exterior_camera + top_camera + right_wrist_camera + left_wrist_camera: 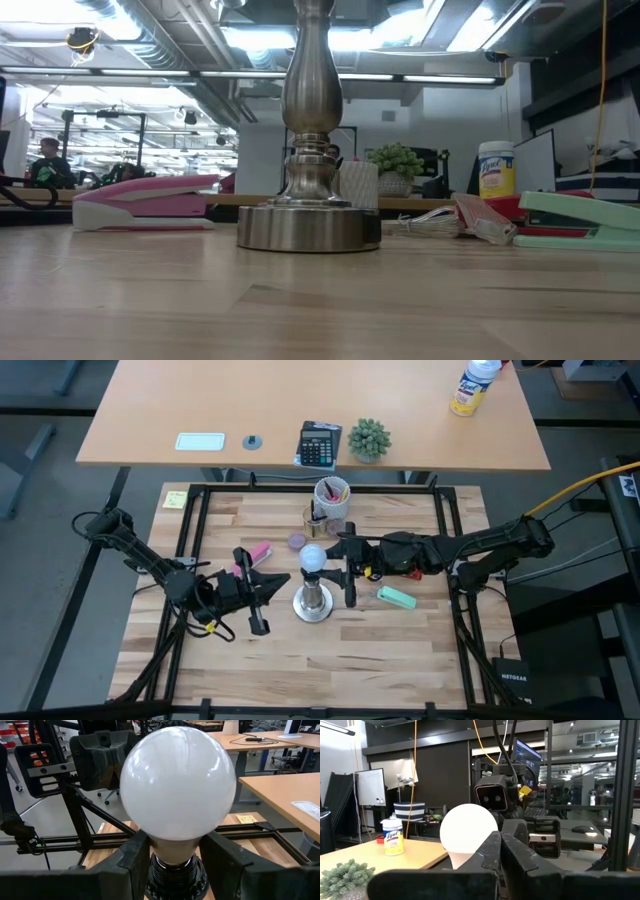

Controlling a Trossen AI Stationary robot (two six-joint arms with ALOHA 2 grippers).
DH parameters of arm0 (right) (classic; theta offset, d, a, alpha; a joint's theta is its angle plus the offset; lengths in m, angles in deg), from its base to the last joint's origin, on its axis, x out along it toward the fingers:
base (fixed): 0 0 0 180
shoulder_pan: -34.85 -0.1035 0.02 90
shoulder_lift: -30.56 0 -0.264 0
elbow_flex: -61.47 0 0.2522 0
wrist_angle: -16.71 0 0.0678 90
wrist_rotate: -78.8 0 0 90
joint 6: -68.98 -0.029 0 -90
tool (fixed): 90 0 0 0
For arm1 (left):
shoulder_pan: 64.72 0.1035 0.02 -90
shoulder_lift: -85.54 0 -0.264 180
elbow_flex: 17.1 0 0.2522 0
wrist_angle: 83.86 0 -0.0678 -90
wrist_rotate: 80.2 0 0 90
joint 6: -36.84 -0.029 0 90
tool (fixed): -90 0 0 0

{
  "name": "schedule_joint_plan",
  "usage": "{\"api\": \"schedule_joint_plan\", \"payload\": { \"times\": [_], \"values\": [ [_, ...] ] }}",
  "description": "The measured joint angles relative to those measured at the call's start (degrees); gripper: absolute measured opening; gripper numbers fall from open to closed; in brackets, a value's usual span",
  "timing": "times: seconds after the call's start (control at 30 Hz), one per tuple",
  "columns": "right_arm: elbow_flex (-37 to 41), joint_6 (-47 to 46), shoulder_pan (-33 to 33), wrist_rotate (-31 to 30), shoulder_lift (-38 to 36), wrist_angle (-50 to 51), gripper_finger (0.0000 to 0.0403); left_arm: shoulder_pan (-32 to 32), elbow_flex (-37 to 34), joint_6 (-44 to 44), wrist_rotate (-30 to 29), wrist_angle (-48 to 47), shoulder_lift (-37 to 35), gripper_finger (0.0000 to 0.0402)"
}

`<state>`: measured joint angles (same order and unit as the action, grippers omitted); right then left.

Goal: Screw lightbulb
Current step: Insert the lightbulb into the lamp socket

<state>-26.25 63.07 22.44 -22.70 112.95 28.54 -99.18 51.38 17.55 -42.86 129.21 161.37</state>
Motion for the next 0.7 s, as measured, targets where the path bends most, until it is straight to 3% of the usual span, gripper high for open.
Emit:
{"api": "schedule_joint_plan", "payload": {
  "times": [0.27,0.5,0.7],
  "values": [
    [0.0,-0.3,0.0,0.0,0.0,0.4,0.0161,1.3,0.0,-0.1,0.2,0.6,0.0,0.0001],
    [0.0,-0.3,0.0,0.0,0.0,0.3,0.0161,4.7,0.0,2.5,7.7,1.8,0.0,0.0001],
    [0.0,-0.3,0.0,-0.2,0.0,0.3,0.0161,6.3,0.0,2.5,9.2,4.3,0.0,0.0001]
  ]
}}
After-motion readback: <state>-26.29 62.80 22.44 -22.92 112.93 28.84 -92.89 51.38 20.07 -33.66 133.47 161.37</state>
